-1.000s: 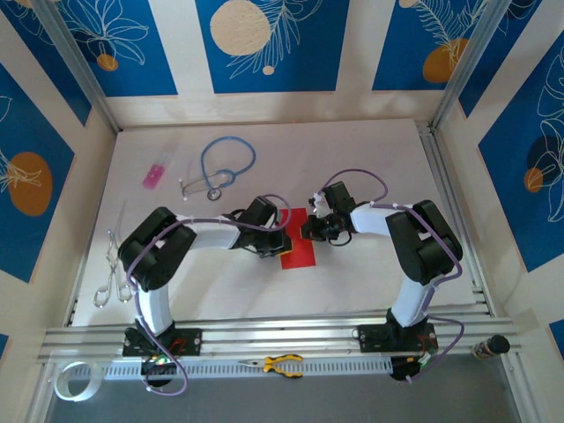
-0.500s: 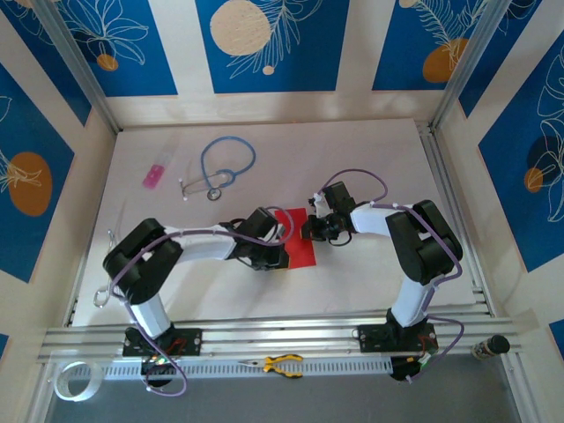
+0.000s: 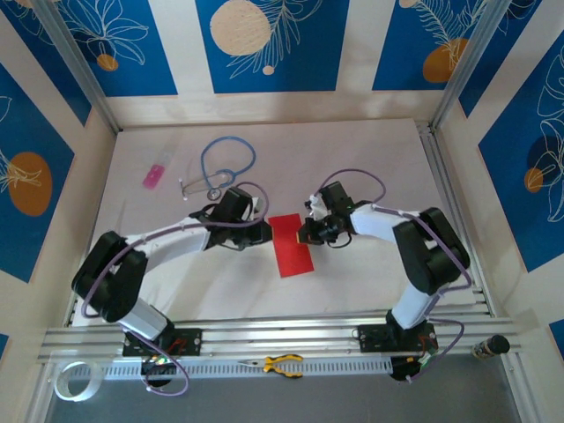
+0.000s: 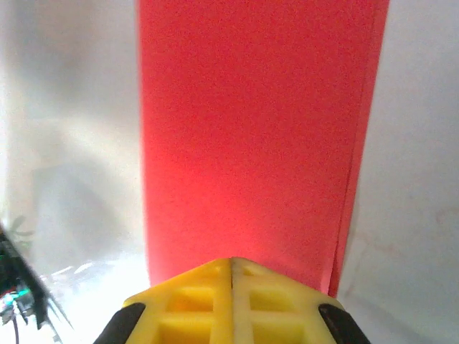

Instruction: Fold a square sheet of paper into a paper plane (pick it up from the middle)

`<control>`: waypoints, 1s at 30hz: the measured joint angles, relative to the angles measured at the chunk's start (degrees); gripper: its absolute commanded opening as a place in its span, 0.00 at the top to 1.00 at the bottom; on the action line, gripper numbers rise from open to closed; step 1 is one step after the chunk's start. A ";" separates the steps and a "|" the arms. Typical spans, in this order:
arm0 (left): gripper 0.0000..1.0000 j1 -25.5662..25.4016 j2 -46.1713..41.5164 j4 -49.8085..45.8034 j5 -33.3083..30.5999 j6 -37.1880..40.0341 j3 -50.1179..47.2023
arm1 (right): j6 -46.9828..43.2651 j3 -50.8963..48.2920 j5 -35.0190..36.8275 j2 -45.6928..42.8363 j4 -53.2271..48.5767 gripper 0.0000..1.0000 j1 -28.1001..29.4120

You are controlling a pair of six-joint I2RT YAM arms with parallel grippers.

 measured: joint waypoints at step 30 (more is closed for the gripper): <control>0.84 4.70 24.17 0.94 3.76 3.91 18.45 | 21.03 -15.06 -5.31 -16.31 -1.27 0.59 -2.21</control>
